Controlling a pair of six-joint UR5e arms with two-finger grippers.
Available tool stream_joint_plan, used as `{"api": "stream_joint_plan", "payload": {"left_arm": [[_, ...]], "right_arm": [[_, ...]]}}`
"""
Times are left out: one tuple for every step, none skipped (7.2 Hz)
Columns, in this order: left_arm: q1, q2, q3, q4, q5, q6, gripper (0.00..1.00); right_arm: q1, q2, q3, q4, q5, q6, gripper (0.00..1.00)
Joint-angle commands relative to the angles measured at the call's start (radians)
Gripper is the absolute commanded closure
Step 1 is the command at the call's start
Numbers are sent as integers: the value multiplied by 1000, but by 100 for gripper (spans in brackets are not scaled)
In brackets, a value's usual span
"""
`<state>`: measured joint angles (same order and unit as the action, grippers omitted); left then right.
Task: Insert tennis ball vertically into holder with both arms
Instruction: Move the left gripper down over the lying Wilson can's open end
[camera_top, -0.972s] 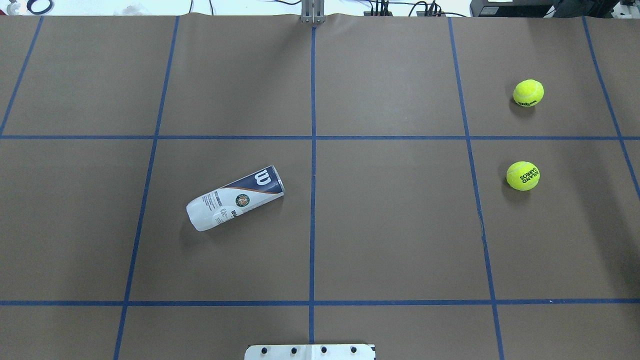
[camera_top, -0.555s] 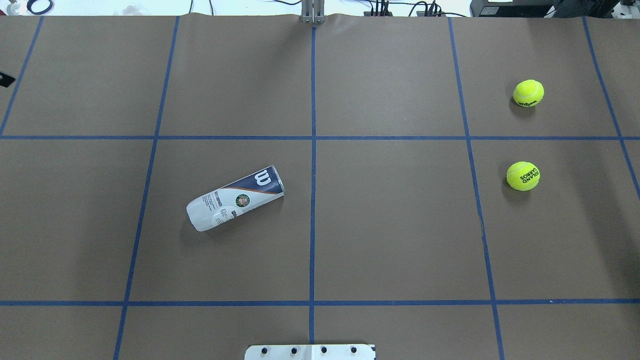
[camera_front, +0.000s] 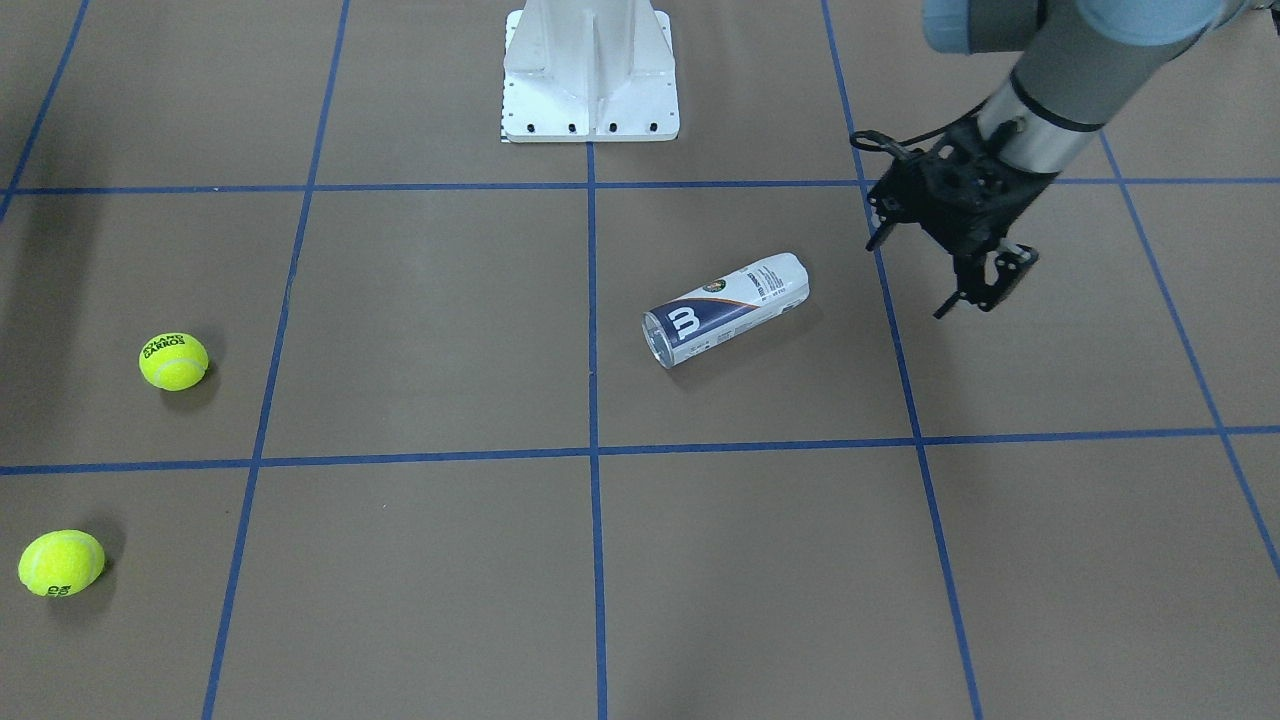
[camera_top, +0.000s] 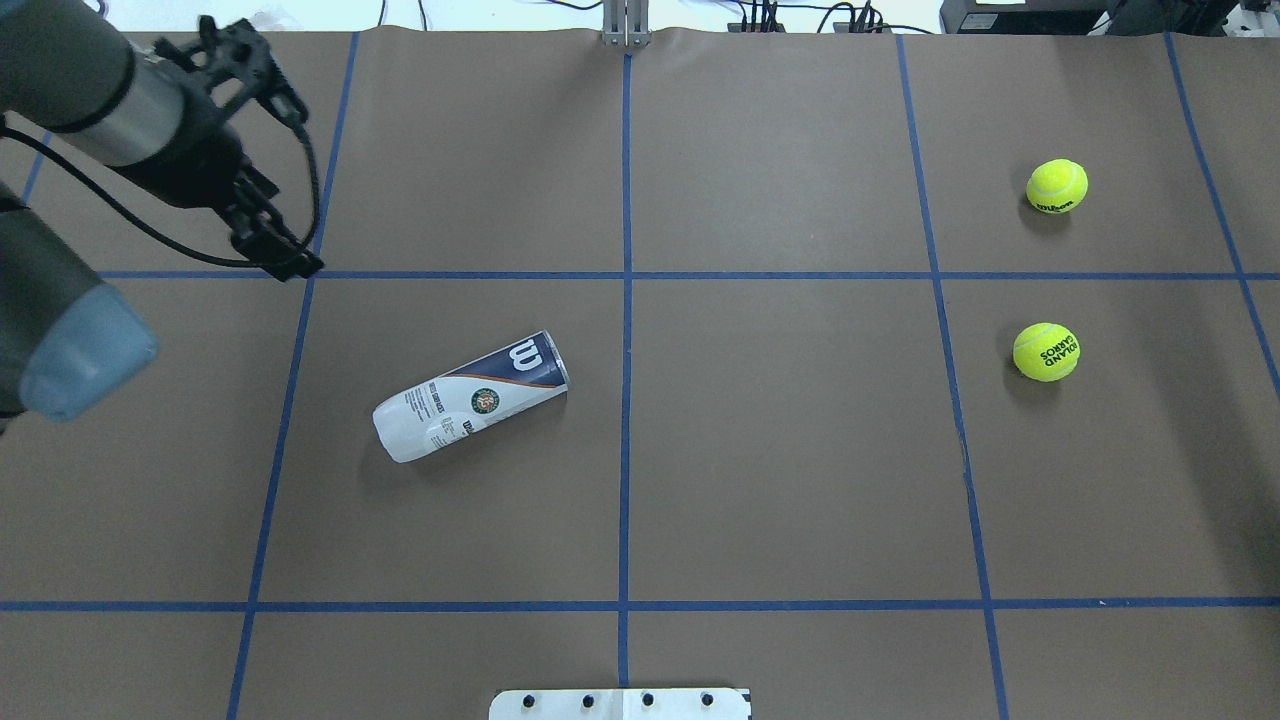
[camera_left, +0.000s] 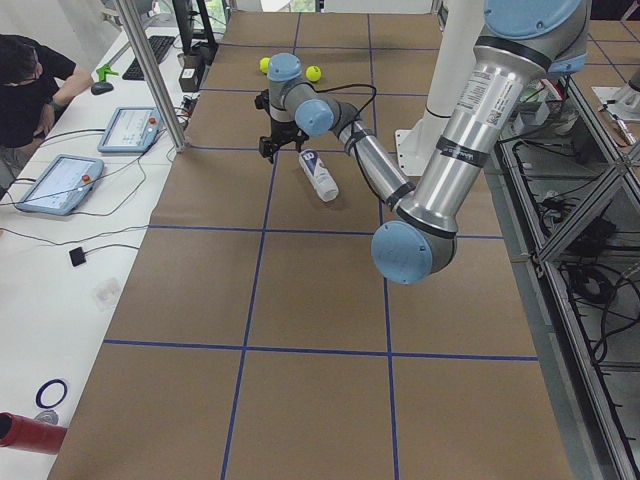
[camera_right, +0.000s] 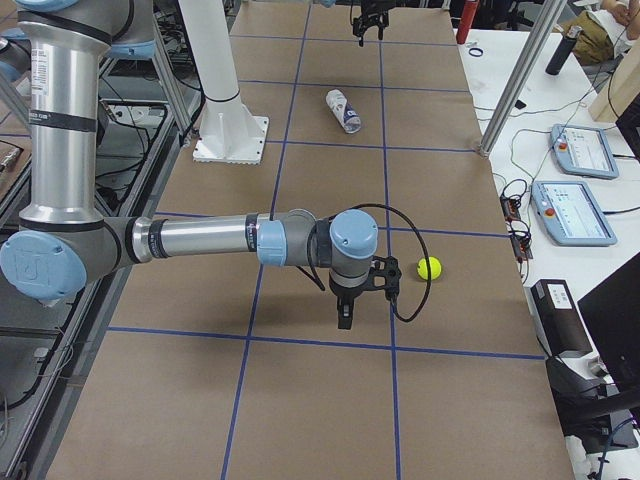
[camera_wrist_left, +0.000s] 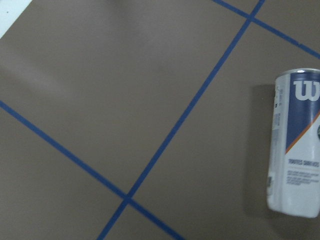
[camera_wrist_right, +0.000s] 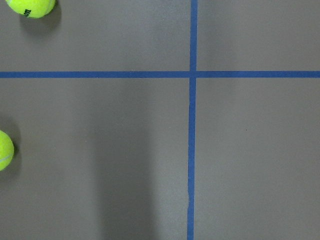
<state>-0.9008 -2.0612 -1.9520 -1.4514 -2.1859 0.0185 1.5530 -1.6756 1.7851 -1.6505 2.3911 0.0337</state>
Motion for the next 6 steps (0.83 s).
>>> {"api": "stream_joint_plan", "payload": {"left_arm": [[177, -216, 77, 147, 116, -90, 1], [241, -270, 141, 146, 188, -127, 1], [273, -292, 184, 141, 202, -130, 1], [289, -293, 208, 135, 202, -124, 1], [293, -293, 229, 117, 202, -121, 1], [305, -301, 275, 94, 206, -121, 1]], "right_arm": [[1, 0, 2, 0, 0, 0, 0], [-1, 0, 0, 0, 0, 0, 0], [-1, 0, 0, 0, -1, 0, 0], [-1, -1, -3, 0, 0, 0, 0], [-1, 0, -7, 1, -1, 0, 0], [-1, 0, -13, 1, -1, 0, 0]]}}
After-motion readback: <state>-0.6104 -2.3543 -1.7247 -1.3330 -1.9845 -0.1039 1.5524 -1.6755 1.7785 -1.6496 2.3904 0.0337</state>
